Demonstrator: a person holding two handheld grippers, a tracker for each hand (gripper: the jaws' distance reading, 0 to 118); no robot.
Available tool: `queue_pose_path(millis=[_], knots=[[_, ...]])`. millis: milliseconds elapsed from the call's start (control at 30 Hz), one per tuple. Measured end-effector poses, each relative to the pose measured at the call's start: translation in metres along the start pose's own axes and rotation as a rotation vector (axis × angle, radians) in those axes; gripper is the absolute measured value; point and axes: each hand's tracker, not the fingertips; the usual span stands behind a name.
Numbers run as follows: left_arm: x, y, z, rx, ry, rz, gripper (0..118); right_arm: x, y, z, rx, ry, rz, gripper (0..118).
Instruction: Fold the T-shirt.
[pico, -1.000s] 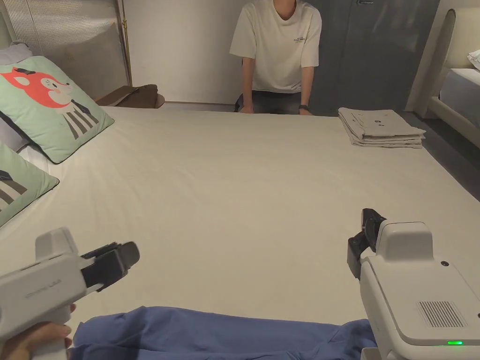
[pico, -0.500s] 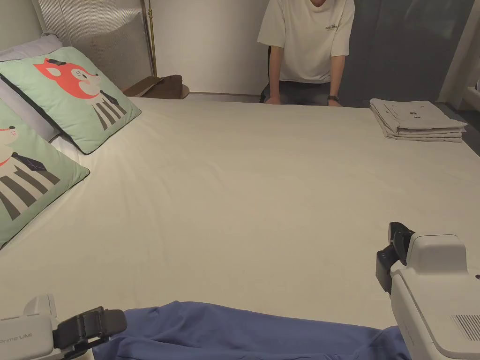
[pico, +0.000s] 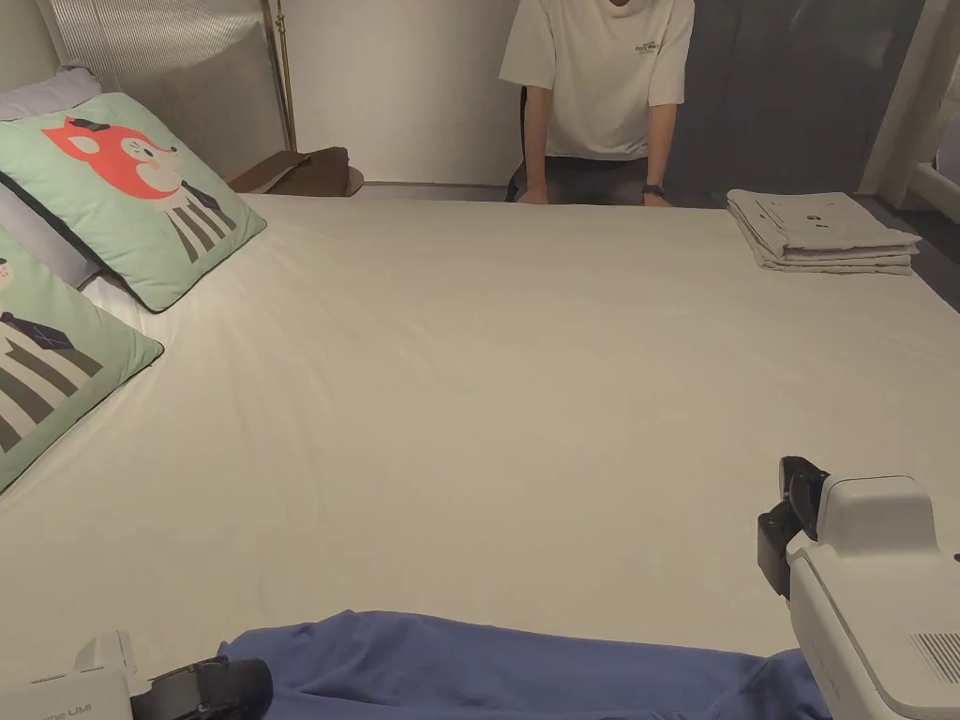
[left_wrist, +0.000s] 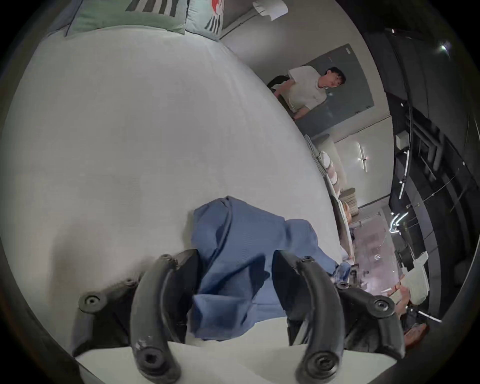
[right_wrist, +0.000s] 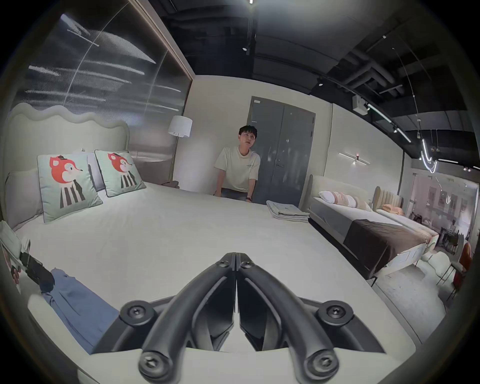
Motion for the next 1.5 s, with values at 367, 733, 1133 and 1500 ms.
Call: queue_pose_path(millis=[367, 733, 1133, 1500], knots=[[0.045, -0.01, 0.007, 0.037, 0.143, -0.215, 9, 0.016, 0.001, 0.007, -0.005, -0.02, -0.017, 0], [0.057, 0.007, 0.065, 0.125, 0.242, -0.28, 9, 0.027, 0.004, 0.016, 0.022, -0.028, -0.06, 0], [0.119, -0.024, 0.023, 0.058, 0.271, -0.404, 9, 0.033, 0.001, 0.028, 0.033, -0.013, -0.069, 0], [0.189, -0.08, -0.084, -0.1, 0.272, -0.567, 9, 0.054, -0.004, 0.037, 0.026, -0.046, -0.077, 0]])
